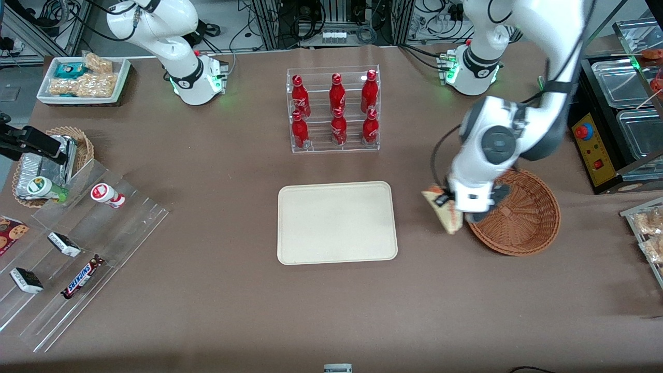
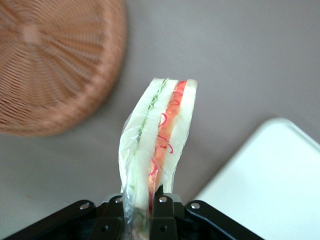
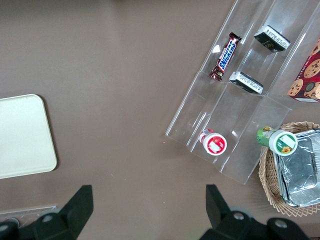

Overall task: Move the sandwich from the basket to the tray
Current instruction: 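Carry the sandwich with the left gripper over the cream tray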

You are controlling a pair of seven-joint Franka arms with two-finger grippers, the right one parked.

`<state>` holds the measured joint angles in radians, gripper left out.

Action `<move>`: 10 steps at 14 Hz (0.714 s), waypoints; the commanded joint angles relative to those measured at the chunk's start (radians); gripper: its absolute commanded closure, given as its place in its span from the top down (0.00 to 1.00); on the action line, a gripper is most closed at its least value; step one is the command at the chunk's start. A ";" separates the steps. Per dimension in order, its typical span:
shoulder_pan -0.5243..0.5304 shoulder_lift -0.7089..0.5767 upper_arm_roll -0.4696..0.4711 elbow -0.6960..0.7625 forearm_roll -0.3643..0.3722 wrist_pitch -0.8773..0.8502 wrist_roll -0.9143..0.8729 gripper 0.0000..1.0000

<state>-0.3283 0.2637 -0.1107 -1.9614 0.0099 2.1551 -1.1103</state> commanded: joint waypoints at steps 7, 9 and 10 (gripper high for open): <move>-0.310 0.414 0.014 0.505 0.099 -0.018 -0.056 0.05; -0.345 0.453 0.014 0.550 0.099 -0.017 0.024 0.05; -0.356 0.456 0.014 0.549 0.099 -0.012 0.073 0.05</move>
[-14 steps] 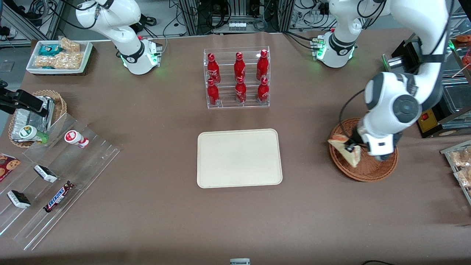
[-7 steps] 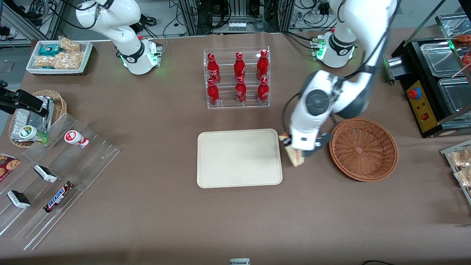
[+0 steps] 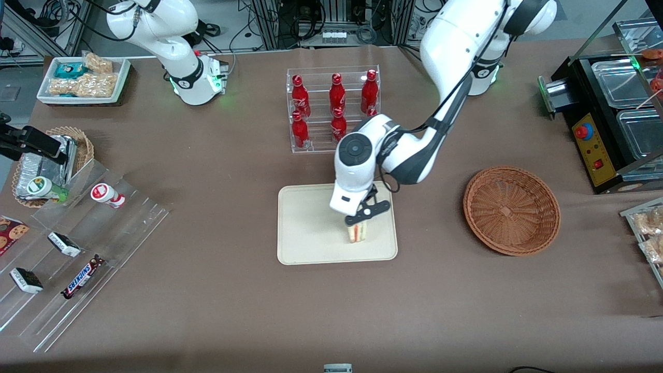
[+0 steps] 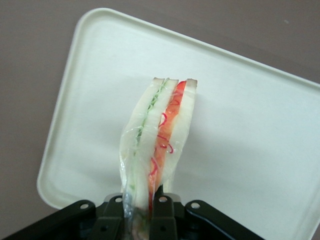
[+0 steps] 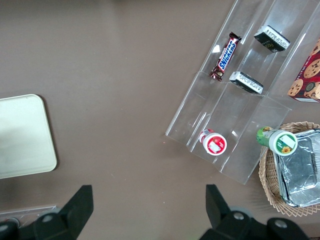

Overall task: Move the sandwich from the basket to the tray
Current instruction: 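Carry the sandwich with the left gripper over the cream tray, then lower the sandwich onto the tray and open the left gripper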

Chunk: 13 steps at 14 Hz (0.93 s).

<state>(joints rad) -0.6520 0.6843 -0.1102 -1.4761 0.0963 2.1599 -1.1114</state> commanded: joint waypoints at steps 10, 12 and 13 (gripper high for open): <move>-0.064 0.089 0.017 0.057 0.019 0.089 -0.019 0.66; -0.058 0.060 0.020 0.062 0.014 0.084 -0.016 1.00; -0.049 0.022 0.020 0.063 0.001 0.078 -0.016 1.00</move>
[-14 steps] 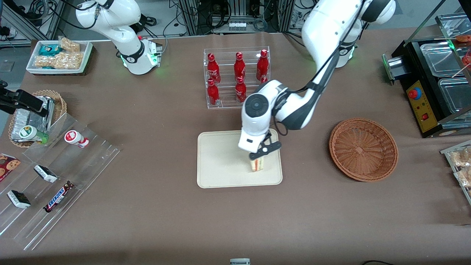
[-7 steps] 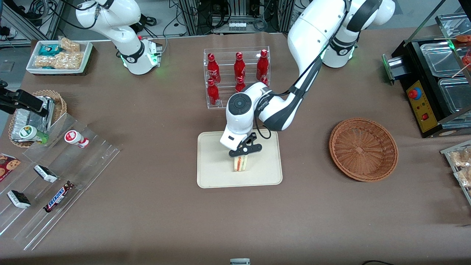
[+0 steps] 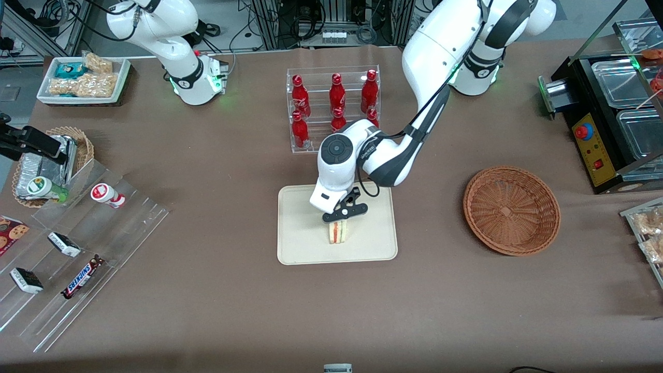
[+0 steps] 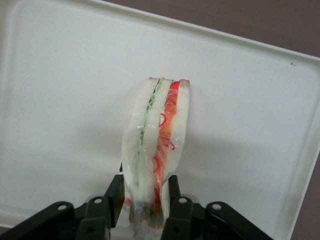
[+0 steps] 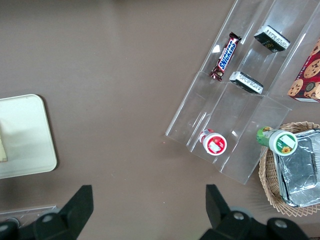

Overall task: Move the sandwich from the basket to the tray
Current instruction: 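Lower the sandwich onto the tray and open the left gripper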

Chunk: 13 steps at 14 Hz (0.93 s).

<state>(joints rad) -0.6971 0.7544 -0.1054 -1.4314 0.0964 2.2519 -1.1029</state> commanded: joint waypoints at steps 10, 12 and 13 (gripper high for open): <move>0.186 -0.418 0.015 -0.058 -0.084 -0.442 0.234 1.00; 0.250 -0.486 0.016 -0.145 -0.086 -0.437 0.325 1.00; 0.293 -0.518 0.015 -0.185 -0.087 -0.437 0.374 1.00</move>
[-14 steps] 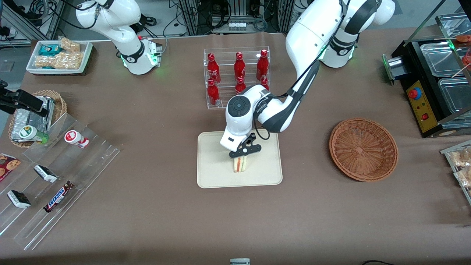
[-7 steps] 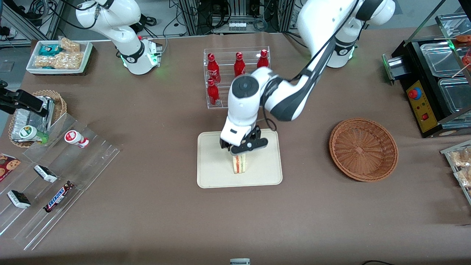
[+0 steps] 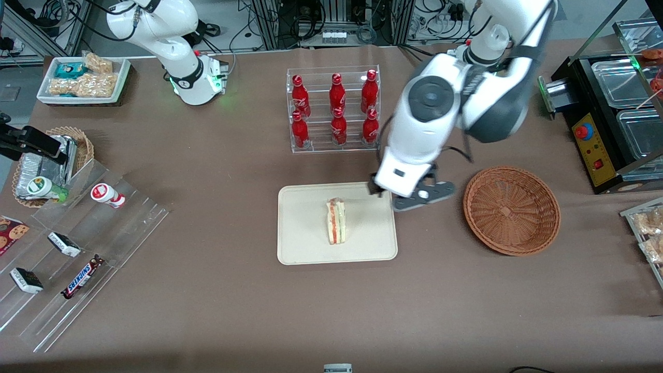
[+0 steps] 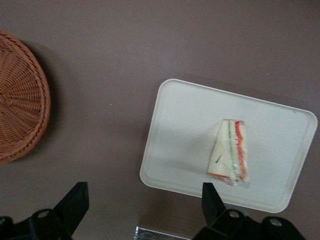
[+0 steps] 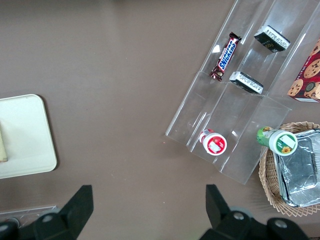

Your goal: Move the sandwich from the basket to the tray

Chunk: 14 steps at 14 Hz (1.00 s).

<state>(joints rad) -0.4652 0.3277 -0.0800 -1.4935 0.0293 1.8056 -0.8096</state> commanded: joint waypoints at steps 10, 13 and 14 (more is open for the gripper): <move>0.370 -0.283 -0.009 -0.310 -0.023 -0.006 0.505 1.00; 0.454 -0.346 -0.014 -0.312 -0.025 -0.077 0.686 1.00; 0.476 -0.364 -0.015 -0.312 -0.025 -0.090 0.719 1.00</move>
<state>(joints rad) -0.0256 0.0331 -0.0769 -1.7743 0.0177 1.7476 -0.1622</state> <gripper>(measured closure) 0.000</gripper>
